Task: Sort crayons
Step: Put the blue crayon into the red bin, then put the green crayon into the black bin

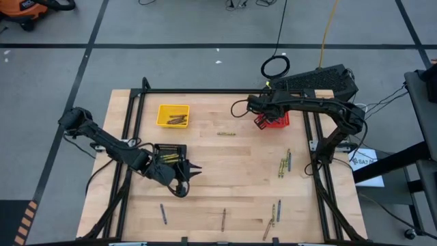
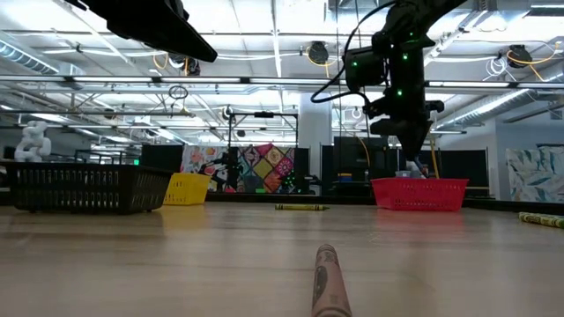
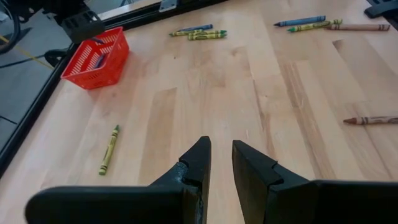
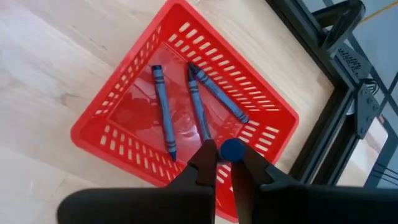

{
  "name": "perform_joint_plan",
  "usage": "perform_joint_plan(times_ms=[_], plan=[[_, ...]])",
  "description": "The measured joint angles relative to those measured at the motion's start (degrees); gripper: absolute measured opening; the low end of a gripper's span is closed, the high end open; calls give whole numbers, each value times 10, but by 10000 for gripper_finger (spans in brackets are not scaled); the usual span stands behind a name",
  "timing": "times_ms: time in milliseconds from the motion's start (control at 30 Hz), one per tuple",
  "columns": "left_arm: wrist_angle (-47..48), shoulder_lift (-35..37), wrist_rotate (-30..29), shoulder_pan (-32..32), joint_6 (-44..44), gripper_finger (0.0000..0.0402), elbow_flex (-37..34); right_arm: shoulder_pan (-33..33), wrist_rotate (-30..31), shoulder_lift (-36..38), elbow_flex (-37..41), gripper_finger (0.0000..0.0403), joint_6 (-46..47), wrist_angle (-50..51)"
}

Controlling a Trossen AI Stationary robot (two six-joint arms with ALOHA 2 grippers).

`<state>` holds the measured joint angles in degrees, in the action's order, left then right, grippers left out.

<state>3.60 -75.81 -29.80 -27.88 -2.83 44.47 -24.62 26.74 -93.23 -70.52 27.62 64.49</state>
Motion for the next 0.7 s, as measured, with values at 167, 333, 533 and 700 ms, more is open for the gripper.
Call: perform_joint_plan(times_ms=[167, 333, 533, 700], plan=[[0, 0, 0, 0, -1, 66, 0, -1, 1, -6, 0, 22, -5, 0], [0, 0, 0, 0, -1, 67, 0, -1, 1, -35, 0, 45, -15, 0], [0, 0, 0, 0, 0, 67, 0, -1, 1, -62, 0, 56, -18, 6], [5, 0, 0, 0, 0, 67, 0, -1, 3, -64, 0, 63, -18, 12]])
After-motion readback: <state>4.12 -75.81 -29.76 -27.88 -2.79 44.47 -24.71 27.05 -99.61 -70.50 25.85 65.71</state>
